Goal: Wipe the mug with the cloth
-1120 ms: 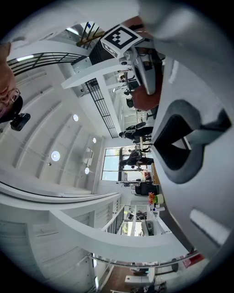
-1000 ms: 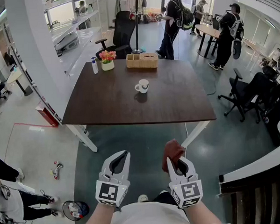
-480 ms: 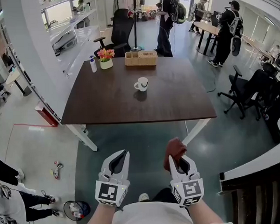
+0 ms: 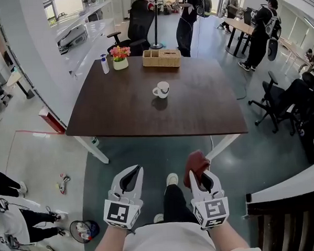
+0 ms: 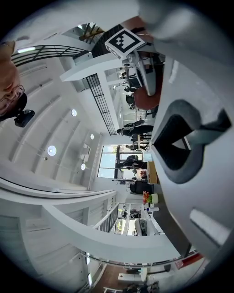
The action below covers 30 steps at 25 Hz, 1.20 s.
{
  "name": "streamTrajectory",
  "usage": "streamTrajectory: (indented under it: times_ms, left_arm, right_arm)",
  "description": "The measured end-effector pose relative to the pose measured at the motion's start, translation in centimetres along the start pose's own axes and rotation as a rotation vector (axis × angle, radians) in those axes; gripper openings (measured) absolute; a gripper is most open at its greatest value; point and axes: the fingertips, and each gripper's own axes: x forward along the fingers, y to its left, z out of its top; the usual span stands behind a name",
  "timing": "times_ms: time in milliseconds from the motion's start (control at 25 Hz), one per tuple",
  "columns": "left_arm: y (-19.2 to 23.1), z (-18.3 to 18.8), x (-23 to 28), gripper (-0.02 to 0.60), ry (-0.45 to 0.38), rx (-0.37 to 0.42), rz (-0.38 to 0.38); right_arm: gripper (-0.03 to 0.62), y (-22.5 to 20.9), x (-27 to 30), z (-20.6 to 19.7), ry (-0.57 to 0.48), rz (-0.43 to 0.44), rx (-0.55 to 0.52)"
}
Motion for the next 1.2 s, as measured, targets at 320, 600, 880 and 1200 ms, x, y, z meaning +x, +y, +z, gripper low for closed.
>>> streamTrajectory:
  times_ms: [320, 600, 880, 1200]
  left_arm:
    - [4.2, -1.9, 9.6, 0.0, 0.051, 0.021, 0.002]
    - [8.2, -2.5, 21.6, 0.0, 0.08, 0.0, -0.049]
    - [11.3, -5.4, 29.7, 0.0, 0.156, 0.015, -0.052]
    - [15.2, -11.4, 35.0, 0.0, 0.297, -0.006, -0.058]
  right_arm:
    - [0.08, -6.1, 11.0, -0.2, 0.024, 0.028, 0.06]
    - [0.08, -13.2, 22.2, 1.7, 0.051, 0.062, 0.055]
    - [0.081, -17.8, 31.7, 1.5, 0.084, 0.162, 0.025]
    - [0.081, -18.3, 38.8, -1.6, 0.183, 0.243, 0.051]
